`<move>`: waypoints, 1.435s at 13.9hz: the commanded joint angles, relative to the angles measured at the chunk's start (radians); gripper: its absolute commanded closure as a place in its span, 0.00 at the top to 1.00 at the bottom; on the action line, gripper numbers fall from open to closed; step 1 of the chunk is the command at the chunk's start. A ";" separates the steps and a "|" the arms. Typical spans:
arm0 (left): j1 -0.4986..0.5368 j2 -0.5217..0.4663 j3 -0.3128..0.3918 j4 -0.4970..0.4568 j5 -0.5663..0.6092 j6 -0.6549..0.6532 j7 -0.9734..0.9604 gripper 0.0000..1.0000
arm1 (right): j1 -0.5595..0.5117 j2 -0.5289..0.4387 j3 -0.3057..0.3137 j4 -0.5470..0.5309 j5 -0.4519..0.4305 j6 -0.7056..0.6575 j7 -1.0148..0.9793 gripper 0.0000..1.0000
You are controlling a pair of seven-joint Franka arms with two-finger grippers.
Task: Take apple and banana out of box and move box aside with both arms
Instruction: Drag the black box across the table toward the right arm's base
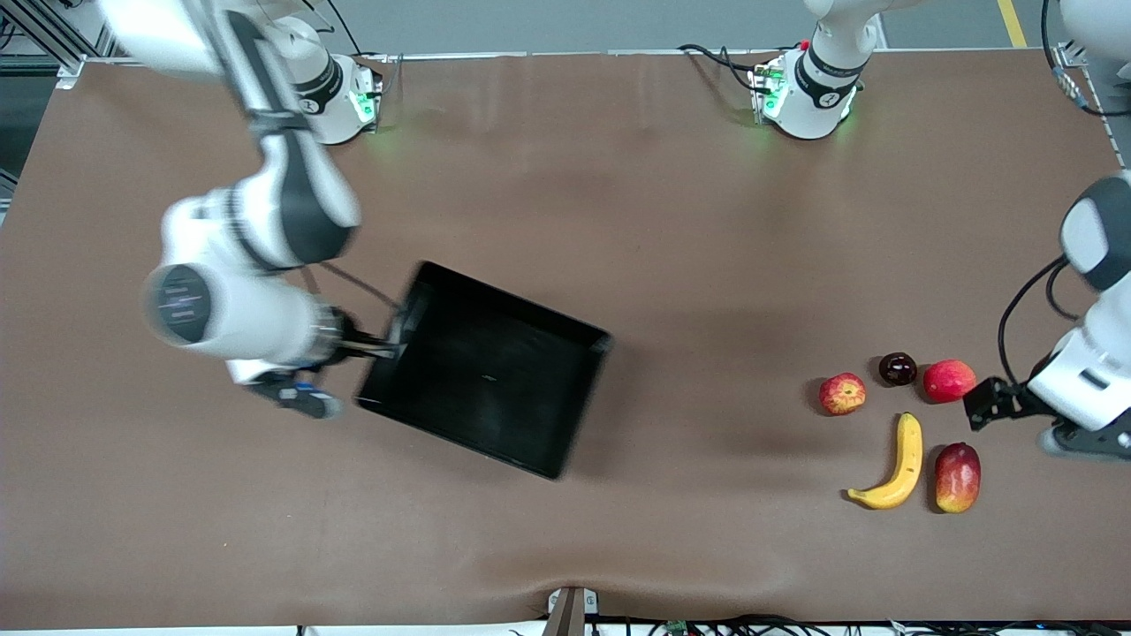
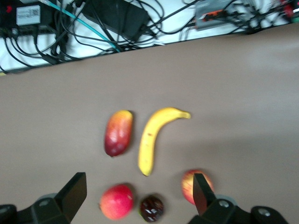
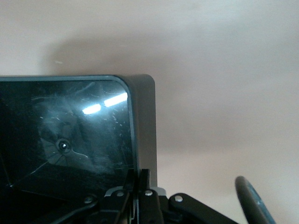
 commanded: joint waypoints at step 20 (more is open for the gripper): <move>-0.202 -0.402 0.152 -0.129 -0.132 -0.461 -0.149 1.00 | -0.617 -0.001 0.032 -0.313 -0.156 0.261 -0.992 1.00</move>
